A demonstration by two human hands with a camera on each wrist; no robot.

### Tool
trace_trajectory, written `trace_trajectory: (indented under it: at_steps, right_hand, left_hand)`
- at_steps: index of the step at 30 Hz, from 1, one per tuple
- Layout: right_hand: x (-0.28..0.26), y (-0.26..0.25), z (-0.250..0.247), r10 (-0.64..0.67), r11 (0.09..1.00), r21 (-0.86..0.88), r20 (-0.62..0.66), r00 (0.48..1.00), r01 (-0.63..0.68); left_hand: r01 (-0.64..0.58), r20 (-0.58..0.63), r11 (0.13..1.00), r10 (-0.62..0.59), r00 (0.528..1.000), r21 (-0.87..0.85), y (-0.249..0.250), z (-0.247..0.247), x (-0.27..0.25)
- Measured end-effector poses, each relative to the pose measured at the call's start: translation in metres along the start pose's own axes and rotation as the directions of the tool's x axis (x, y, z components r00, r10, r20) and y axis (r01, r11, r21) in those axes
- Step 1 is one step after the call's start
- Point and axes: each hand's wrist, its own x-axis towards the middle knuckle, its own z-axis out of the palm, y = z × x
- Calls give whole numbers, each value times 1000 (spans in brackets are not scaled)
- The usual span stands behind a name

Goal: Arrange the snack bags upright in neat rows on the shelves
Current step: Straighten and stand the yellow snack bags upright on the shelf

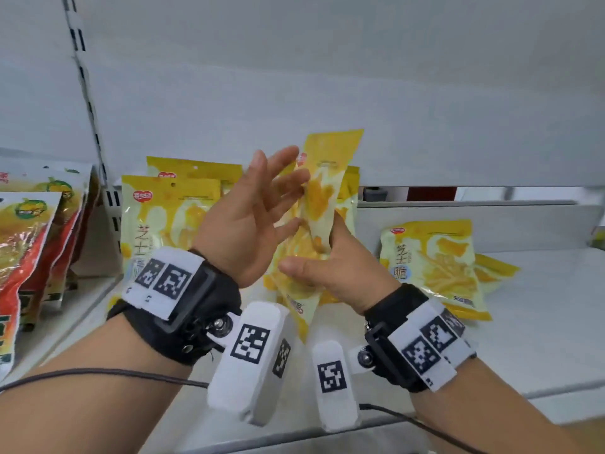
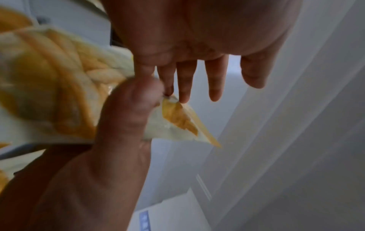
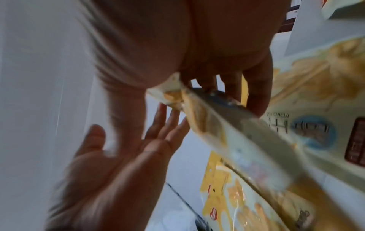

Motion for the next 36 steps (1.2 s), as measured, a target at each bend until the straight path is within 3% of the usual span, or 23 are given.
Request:
trace_trajectory:
  at_steps: [3, 5, 9, 12, 14, 16, 20, 23, 27, 30, 32, 36]
  right_hand:
    - [-6, 4, -27, 31, 999, -31, -208, 978, -38]
    - [-10, 14, -47, 64, 998, 4, -322, 945, -66]
    - [-14, 33, -88, 104, 994, 78, -585, 804, -72]
    - [-12, 49, -106, 107, 994, 58, -744, 660, -97]
    - [-10, 59, -112, 112, 990, 28, -769, 629, -142]
    - [-5, 69, -113, 176, 970, 19, -741, 648, -241]
    - [5, 84, -108, 289, 911, -48, -635, 716, -411]
    - [10, 84, -113, 282, 876, -126, -650, 706, -465]
    - [10, 81, -132, 299, 840, -112, -722, 625, -531]
    - [8, 81, -145, 314, 793, -117, -762, 566, -598]
    - [7, 79, -149, 357, 807, -1, -796, 488, -591]
    - [4, 68, -149, 372, 850, 174, -866, 333, -497]
  left_hand:
    - [42, 88, 998, -46, 995, 45, -12, 25, 4]
    - [55, 53, 997, -58, 997, 58, -20, 33, 9]
    - [135, -245, 968, -80, 966, 214, -46, 25, 27]
    - [258, -427, 853, -45, 903, 455, -74, 6, 37]
    - [370, -536, 784, -56, 842, 499, -89, -5, 40]
    - [448, -587, 725, -75, 806, 523, -99, -13, 42]
    - [498, -641, 670, -43, 766, 550, -112, -24, 44]
    - [530, -653, 664, -82, 753, 528, -119, -31, 45]
    - [576, -653, 668, -175, 737, 471, -124, -40, 47]
    - [539, -559, 753, -279, 781, 378, -127, -46, 45]
    - [487, -493, 812, -295, 818, 322, -127, -48, 44]
    - [437, -478, 872, -294, 828, 221, -119, -52, 42]
